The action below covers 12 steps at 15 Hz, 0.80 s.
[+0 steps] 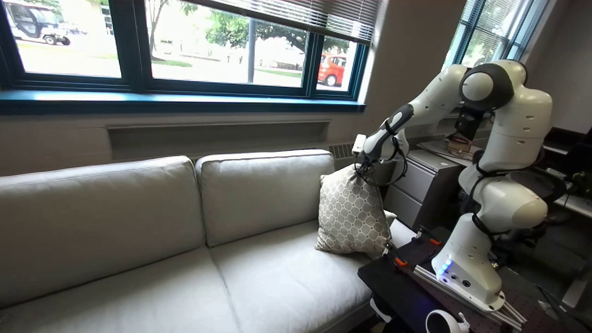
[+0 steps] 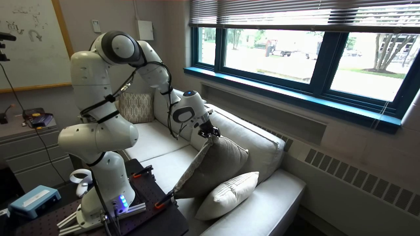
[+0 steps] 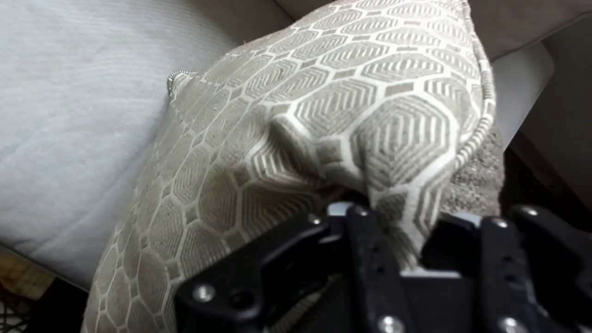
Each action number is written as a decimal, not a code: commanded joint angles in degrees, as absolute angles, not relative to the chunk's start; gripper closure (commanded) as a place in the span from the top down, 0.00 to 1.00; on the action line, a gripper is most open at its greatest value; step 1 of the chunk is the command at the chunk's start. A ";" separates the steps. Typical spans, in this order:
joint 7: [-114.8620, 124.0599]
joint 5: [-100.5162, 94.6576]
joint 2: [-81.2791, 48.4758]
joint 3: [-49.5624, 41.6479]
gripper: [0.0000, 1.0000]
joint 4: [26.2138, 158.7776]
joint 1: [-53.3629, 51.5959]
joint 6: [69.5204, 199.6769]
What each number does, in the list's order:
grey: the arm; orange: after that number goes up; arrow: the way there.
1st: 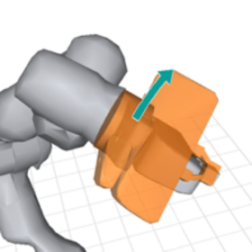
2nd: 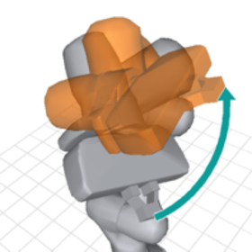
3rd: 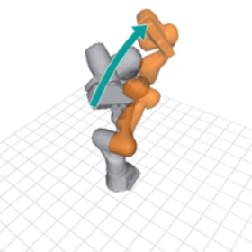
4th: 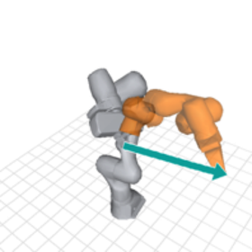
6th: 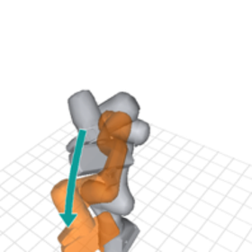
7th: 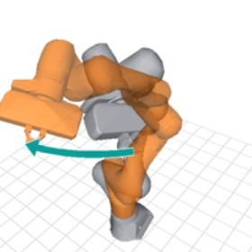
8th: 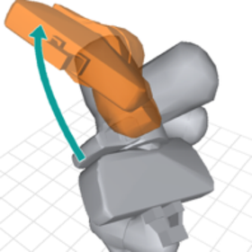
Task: Place the small pillow against the right armrest of the sofa, place the pillow in the middle of the sofa in front of the small pillow on the right
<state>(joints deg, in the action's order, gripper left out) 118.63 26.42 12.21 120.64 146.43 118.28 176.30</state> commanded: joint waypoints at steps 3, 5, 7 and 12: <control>113.93 31.43 24.22 139.50 0.01 133.30 137.52 170.34; 111.31 34.17 28.32 146.59 0.02 128.91 145.73 170.29; 108.45 36.51 32.51 153.02 0.32 124.81 153.38 170.56; 97.03 51.17 38.06 149.08 0.66 123.17 148.30 170.18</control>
